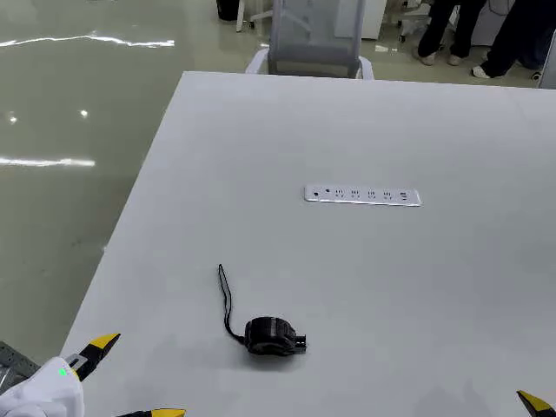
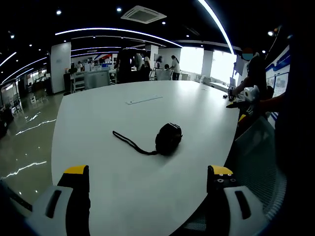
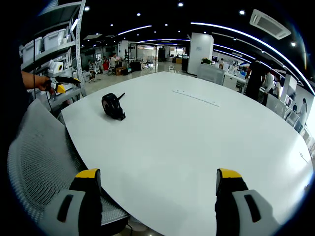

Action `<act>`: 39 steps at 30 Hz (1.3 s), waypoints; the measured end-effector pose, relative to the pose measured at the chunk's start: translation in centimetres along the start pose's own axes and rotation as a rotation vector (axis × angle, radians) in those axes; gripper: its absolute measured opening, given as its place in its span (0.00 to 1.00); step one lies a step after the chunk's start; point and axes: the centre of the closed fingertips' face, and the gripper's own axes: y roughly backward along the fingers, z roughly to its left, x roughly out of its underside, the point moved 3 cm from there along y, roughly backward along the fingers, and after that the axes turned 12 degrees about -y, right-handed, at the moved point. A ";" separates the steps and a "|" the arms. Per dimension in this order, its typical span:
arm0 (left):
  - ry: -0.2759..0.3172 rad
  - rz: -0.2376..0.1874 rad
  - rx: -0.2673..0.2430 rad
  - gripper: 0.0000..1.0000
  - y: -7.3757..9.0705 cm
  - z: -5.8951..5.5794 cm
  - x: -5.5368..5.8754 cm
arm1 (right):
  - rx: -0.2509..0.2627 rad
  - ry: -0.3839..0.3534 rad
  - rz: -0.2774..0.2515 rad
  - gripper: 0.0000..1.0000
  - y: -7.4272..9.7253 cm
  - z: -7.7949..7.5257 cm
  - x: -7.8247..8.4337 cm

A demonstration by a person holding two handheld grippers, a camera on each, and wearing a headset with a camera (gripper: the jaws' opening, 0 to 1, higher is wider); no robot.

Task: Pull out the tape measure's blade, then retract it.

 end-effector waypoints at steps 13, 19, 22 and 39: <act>-0.013 -0.003 0.015 0.99 -0.3 0.5 0.2 | -0.025 0.022 -0.011 0.97 -0.7 0.4 -0.8; -0.019 -0.005 0.018 0.99 -0.4 0.4 -0.1 | -0.027 0.025 -0.017 0.97 -0.8 0.4 -1.2; -0.021 -0.004 0.021 0.99 -0.6 0.4 -0.1 | -0.032 0.030 -0.015 0.96 -0.9 0.5 -1.3; -0.042 -0.002 0.049 0.99 -1.8 0.1 -0.9 | -0.060 0.057 -0.013 0.92 -1.6 0.7 -2.0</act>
